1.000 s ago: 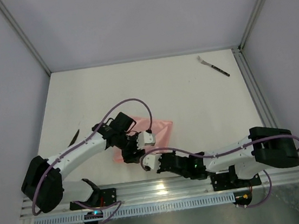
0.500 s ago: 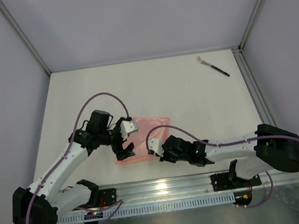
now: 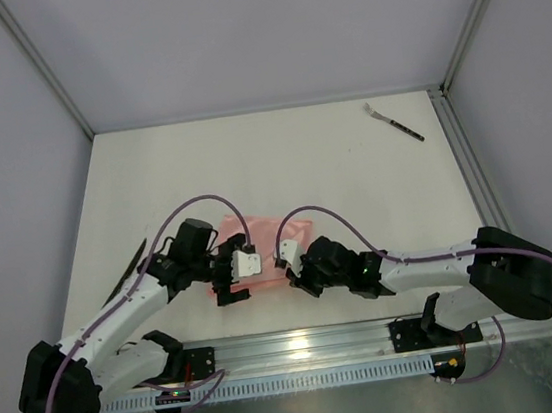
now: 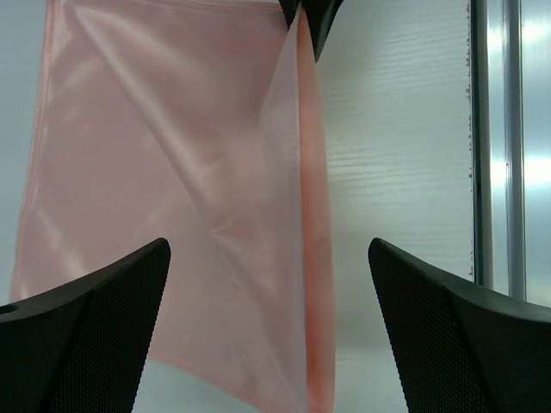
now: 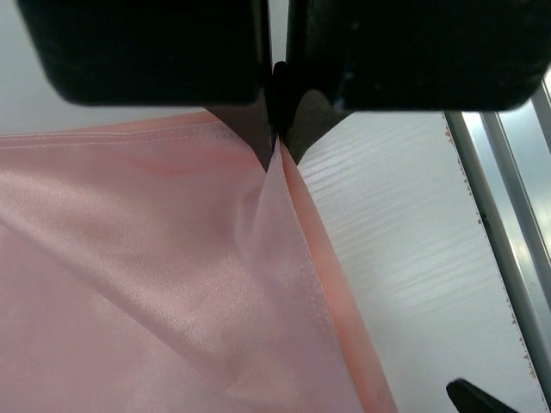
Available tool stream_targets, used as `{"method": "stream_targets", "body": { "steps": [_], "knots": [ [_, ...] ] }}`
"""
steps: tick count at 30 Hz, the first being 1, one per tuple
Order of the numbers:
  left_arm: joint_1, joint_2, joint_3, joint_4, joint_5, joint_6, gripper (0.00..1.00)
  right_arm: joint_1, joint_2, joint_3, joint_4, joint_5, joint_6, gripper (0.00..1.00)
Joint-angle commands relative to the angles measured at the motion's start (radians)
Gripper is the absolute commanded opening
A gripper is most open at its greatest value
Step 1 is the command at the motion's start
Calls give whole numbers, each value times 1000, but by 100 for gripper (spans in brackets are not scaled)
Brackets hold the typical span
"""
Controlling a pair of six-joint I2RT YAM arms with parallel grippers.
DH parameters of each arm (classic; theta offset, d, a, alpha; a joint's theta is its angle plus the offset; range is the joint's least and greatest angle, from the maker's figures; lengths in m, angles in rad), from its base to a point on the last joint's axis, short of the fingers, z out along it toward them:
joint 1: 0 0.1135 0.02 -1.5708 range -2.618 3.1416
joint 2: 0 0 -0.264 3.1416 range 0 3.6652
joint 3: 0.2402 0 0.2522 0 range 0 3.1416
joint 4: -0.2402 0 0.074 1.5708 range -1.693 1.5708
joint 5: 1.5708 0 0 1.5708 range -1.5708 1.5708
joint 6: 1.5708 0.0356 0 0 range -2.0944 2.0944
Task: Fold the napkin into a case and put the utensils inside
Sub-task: Pick up the upper triangle-folded napkin from the center of the board.
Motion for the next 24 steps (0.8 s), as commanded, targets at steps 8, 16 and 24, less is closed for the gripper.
{"method": "stream_targets", "body": {
  "steps": [8,16,24],
  "knots": [
    [-128,41,-109,236,-151,49,99,-30,30,36,71,-70,48,4],
    [-188,57,-197,358,-309,66,77,-33,-21,24,70,-54,59,4],
    [-188,3,-269,390,-508,43,46,-34,-41,10,47,-47,67,4]
  ]
}}
